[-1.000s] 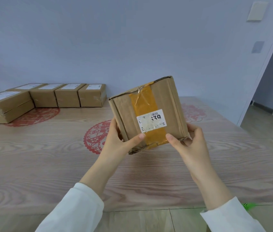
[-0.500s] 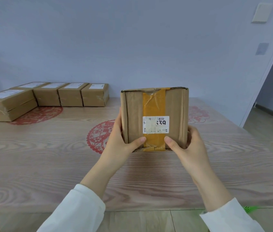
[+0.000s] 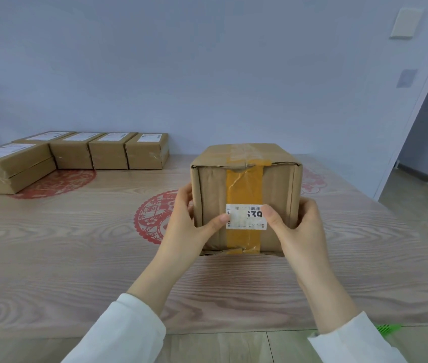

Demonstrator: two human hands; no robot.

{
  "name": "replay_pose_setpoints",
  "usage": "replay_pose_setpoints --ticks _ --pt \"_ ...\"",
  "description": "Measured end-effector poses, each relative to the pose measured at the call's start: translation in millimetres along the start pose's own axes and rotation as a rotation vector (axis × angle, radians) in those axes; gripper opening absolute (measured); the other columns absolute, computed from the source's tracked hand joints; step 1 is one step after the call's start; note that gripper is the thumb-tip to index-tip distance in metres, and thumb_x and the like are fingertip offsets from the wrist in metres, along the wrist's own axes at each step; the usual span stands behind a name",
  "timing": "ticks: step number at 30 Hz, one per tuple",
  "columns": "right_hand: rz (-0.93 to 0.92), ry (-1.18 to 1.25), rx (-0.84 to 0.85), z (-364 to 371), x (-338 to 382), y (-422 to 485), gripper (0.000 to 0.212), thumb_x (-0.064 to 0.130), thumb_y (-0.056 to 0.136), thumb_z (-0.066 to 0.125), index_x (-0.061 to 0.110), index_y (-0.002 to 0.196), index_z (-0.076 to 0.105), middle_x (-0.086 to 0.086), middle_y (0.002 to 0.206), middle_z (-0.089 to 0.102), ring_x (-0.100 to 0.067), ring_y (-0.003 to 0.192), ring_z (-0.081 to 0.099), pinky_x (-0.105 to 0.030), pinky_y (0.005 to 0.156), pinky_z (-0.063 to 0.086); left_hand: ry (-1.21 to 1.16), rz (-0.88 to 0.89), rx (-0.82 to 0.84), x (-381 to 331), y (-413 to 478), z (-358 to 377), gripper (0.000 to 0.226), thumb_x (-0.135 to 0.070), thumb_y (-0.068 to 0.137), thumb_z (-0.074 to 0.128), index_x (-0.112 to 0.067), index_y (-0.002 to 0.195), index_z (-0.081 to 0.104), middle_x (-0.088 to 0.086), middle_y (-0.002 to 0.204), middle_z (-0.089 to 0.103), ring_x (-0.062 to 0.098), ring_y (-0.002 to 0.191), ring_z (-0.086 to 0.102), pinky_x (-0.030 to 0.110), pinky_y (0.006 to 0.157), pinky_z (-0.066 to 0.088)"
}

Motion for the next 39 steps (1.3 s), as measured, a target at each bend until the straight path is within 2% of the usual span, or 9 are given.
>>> replay_pose_setpoints --ticks 3,9,14,17,20,24,32,35,39 --pt "-0.008 -0.013 0.021 1 0 -1 0.047 0.032 0.076 0.074 0.023 0.111 0.045 0.016 0.096 0.058 0.005 0.087 0.057 -0.012 0.063 0.045 -0.026 -0.009 -0.045 -5 1 -4 0.067 -0.035 0.065 0.072 -0.028 0.120 0.034 -0.021 0.111 0.050 -0.012 0.097 0.051 0.008 0.076 0.051" --pt "-0.033 0.060 0.079 2 7 1 0.065 0.042 0.070 0.068 0.023 0.128 0.047 0.020 0.103 0.061 0.017 0.085 0.058 -0.004 0.068 0.046 0.005 0.026 -0.001 -8 2 -1 0.045 -0.019 0.075 0.074 -0.032 0.098 0.038 -0.013 0.106 0.055 -0.013 0.088 0.058 0.008 0.067 0.050" --pt "-0.071 0.057 0.087 4 10 -1 0.070 0.040 0.066 0.068 0.019 0.129 0.046 0.011 0.109 0.063 0.008 0.093 0.060 -0.006 0.074 0.049 -0.047 -0.016 -0.062 -11 0 -6 0.047 -0.045 0.058 0.067 -0.031 0.093 0.038 -0.008 0.101 0.056 -0.006 0.085 0.057 0.013 0.065 0.051" --pt "-0.065 0.113 0.111 5 15 -4 0.069 0.042 0.063 0.066 0.021 0.126 0.045 0.013 0.106 0.062 0.013 0.088 0.060 -0.005 0.073 0.048 -0.013 -0.019 -0.066 -10 -1 -6 0.044 -0.044 0.061 0.067 -0.028 0.091 0.038 -0.008 0.095 0.055 -0.010 0.079 0.056 0.012 0.064 0.049" --pt "-0.038 0.145 0.091 2 15 -3 0.051 0.043 0.060 0.065 0.032 0.107 0.045 0.015 0.100 0.061 0.018 0.079 0.058 -0.003 0.069 0.046 -0.009 -0.019 -0.034 -7 -3 -2 0.044 -0.042 0.062 0.067 -0.027 0.091 0.038 -0.008 0.094 0.054 -0.014 0.076 0.055 0.011 0.064 0.047" --pt "-0.051 0.127 0.098 3 16 -4 0.040 0.039 0.062 0.064 0.032 0.097 0.046 0.013 0.095 0.061 0.017 0.077 0.058 -0.002 0.066 0.044 -0.015 -0.058 -0.032 -7 -3 -3 0.061 -0.057 0.052 0.062 -0.029 0.101 0.038 -0.011 0.102 0.054 -0.003 0.090 0.054 0.012 0.065 0.046" --pt "-0.034 0.153 0.238 10 11 -7 0.060 0.042 0.057 0.070 0.034 0.110 0.042 0.012 0.117 0.057 0.007 0.104 0.057 -0.013 0.088 0.049 -0.140 -0.122 -0.034 -3 1 -5 0.064 -0.054 0.050 0.068 -0.026 0.102 0.043 -0.002 0.105 0.061 0.006 0.091 0.062 0.019 0.070 0.047" --pt "0.045 0.178 0.300 16 5 -11 0.071 0.039 0.051 0.073 0.035 0.112 0.037 0.012 0.119 0.053 0.004 0.102 0.058 -0.019 0.084 0.053 -0.120 -0.104 -0.024 -5 2 -6 0.069 -0.050 0.049 0.071 -0.026 0.107 0.042 -0.003 0.107 0.061 0.005 0.092 0.063 0.023 0.074 0.051" --pt "0.102 0.219 0.230 12 4 -9 0.073 0.044 0.055 0.068 0.028 0.118 0.035 0.014 0.110 0.054 0.007 0.091 0.057 -0.010 0.069 0.049 -0.103 -0.091 0.045 -6 1 -1 0.069 -0.043 0.052 0.074 -0.038 0.110 0.036 -0.012 0.115 0.055 -0.001 0.093 0.062 0.019 0.069 0.053"
Point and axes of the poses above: each hand's wrist, its own y-axis towards the middle knuckle, its own z-axis out of the palm, x = y × z, the point moved 8 cm from there along y, towards the middle knuckle
